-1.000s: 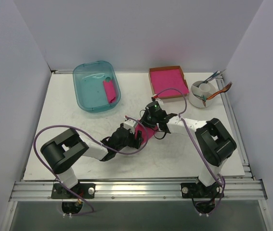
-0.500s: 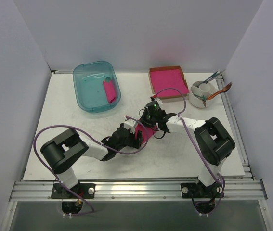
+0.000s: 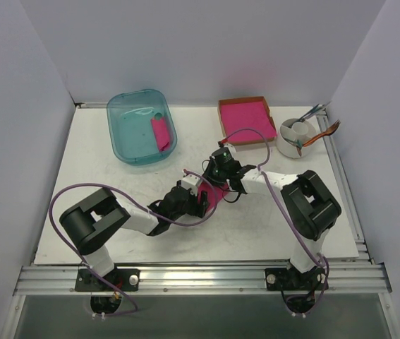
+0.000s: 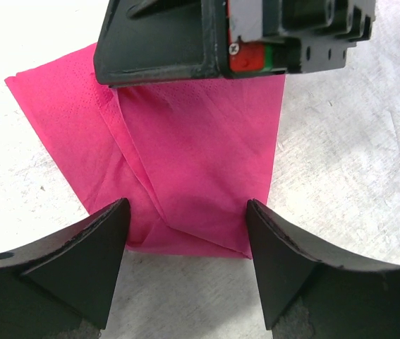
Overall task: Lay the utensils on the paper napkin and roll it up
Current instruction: Roll the napkin at the center of the board.
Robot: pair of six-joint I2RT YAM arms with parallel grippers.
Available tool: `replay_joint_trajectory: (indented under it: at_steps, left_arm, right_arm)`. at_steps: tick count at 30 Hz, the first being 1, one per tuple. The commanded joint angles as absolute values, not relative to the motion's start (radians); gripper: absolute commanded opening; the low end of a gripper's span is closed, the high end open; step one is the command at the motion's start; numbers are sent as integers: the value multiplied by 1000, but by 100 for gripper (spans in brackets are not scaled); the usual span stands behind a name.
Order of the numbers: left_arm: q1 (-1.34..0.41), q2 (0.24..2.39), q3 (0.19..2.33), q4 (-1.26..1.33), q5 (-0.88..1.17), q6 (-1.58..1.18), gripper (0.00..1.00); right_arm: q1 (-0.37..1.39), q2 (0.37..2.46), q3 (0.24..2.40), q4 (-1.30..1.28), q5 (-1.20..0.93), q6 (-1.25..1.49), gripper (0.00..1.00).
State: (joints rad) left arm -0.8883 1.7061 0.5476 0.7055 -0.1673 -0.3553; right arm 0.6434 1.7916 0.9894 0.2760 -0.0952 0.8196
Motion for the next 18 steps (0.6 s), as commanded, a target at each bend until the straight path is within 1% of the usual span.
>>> replay_joint_trajectory:
  at_steps: [1,3,12,18]
  left_arm:
    - [-887,1727,574,673,-140,-353,75]
    - [-887,1738,571,676,-141,-351,73]
    - [-894,1792,557,689,-149,-354,72]
    - [-908,1822,560,680,-163,-360,72]
  right_arm:
    - [650,1809,1035,310,-94,808,0]
    - [650,1812,1035,310,-95,807,0]
    - [635,1795,1019,311,-97,796,0]
    - [614,1755,1015,296,-98,776,18]
